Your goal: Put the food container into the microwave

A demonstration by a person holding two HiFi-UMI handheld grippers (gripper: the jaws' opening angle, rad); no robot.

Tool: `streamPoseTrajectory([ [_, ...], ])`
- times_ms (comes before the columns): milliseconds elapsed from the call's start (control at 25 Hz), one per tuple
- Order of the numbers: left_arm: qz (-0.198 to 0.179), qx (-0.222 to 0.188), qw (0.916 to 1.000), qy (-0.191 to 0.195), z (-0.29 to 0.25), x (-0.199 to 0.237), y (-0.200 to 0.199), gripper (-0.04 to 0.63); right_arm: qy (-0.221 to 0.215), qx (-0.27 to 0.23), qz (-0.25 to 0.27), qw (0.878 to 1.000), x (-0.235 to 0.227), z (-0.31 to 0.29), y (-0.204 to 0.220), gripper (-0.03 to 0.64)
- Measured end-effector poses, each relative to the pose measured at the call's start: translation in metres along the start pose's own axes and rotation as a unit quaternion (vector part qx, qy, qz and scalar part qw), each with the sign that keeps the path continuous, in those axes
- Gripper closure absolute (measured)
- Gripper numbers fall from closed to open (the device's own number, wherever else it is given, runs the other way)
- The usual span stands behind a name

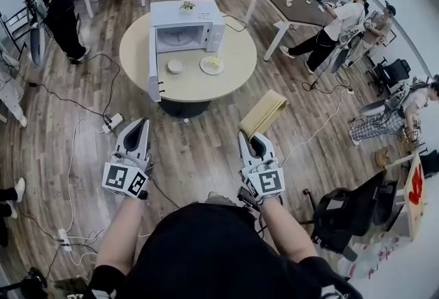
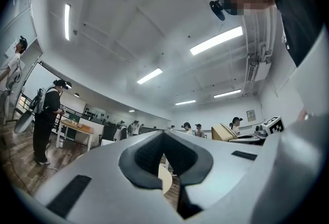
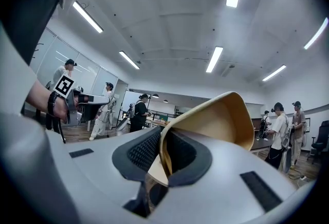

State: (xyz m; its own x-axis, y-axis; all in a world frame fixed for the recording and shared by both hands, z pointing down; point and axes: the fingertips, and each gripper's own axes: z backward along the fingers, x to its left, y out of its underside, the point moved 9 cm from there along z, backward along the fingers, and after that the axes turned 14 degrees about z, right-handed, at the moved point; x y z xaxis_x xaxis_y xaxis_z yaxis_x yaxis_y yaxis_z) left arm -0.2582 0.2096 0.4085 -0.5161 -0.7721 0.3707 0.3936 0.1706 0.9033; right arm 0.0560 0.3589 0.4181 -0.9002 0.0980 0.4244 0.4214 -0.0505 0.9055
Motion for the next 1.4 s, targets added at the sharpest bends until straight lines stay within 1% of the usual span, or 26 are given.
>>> streamPoseTrajectory([
  [160,0.005,0.005,1.0,0.004,0.014,0.002,0.003,0.577,-0.001,0.007,0.004,1.0,0.015,0.008,0.0,0.565],
  [360,0.02,0.001,0.9997,-0.01,0.027,0.009,0.006,0.577,-0.016,0.003,0.011,1.0,0.027,0.003,-0.004,0.565],
  [480,0.014,-0.003,0.9998,-0.017,0.026,0.011,0.003,0.577,-0.029,-0.009,0.026,0.999,0.029,-0.007,-0.009,0.565],
  [600,-0.001,-0.004,0.9998,-0.02,0.02,0.012,0.002,0.577,-0.043,-0.017,0.029,0.999,0.027,-0.018,-0.008,0.565],
  [760,-0.019,-0.001,0.9995,-0.024,0.007,0.012,0.0,0.577,-0.04,-0.02,0.02,0.999,0.015,-0.033,-0.002,0.565],
  [1040,-0.041,0.003,0.9988,-0.028,-0.03,0.016,-0.005,0.577,-0.017,-0.023,-0.026,0.999,-0.022,-0.065,0.019,0.565],
  [1400,-0.058,0.004,0.9973,-0.045,-0.089,0.027,-0.005,0.577,-0.03,-0.03,-0.052,0.998,-0.062,-0.121,0.054,0.565],
])
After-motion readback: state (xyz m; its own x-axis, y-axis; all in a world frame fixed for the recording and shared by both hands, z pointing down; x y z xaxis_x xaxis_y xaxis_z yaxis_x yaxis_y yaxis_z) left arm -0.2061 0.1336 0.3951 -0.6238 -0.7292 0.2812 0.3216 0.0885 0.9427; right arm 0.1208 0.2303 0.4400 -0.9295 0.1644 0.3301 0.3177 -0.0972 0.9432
